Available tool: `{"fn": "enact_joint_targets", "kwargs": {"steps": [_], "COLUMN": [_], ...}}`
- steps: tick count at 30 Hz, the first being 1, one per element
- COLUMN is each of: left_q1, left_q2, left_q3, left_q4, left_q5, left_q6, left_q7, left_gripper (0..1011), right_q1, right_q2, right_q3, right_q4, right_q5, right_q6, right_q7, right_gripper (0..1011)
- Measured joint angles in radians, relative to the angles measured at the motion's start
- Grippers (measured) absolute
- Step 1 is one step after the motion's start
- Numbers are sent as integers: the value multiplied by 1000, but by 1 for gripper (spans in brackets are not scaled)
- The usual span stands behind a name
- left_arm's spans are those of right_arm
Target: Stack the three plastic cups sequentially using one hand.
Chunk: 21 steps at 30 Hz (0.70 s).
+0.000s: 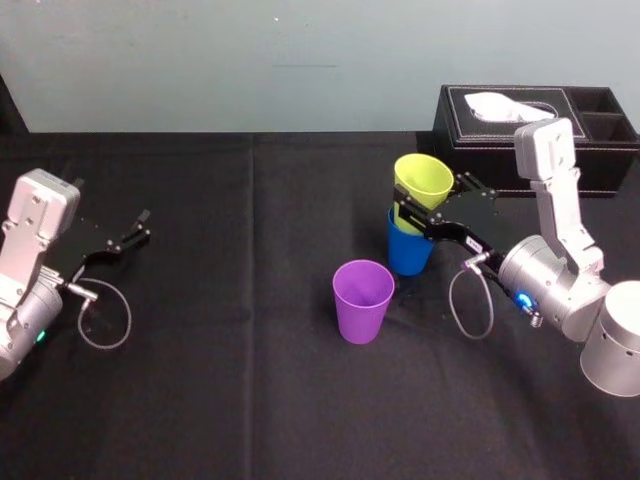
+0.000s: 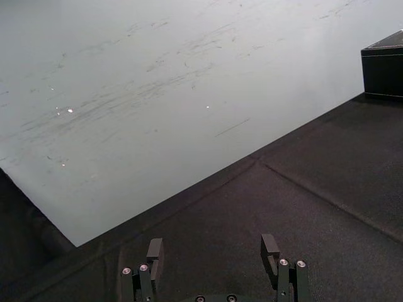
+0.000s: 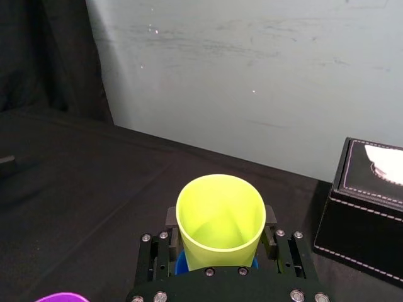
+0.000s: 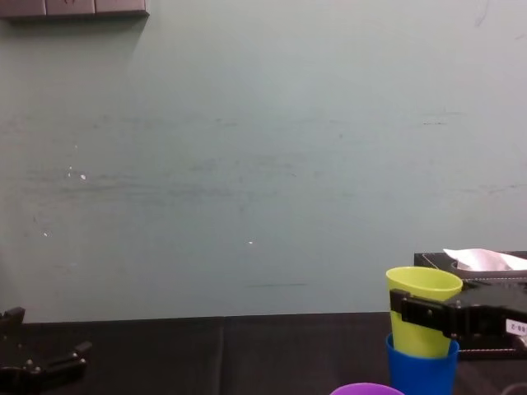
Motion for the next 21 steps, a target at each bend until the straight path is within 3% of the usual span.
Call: {"fn": "enact_joint_targets", "kwargs": {"steps": [21], "left_q1": [0], "left_q2": [0], "left_q3": [0], "left_q4": [0], "left_q5": [0], "left_q6": [0], "left_q7": [0], "left_gripper": [1011], "right_q1": [-9], "right_q2": [-1], "right_q3": [-8], "right_q4": [14], "right_q5": [-25], "right_q6": [-2], "right_q7": [-2], "right_gripper": [741]}}
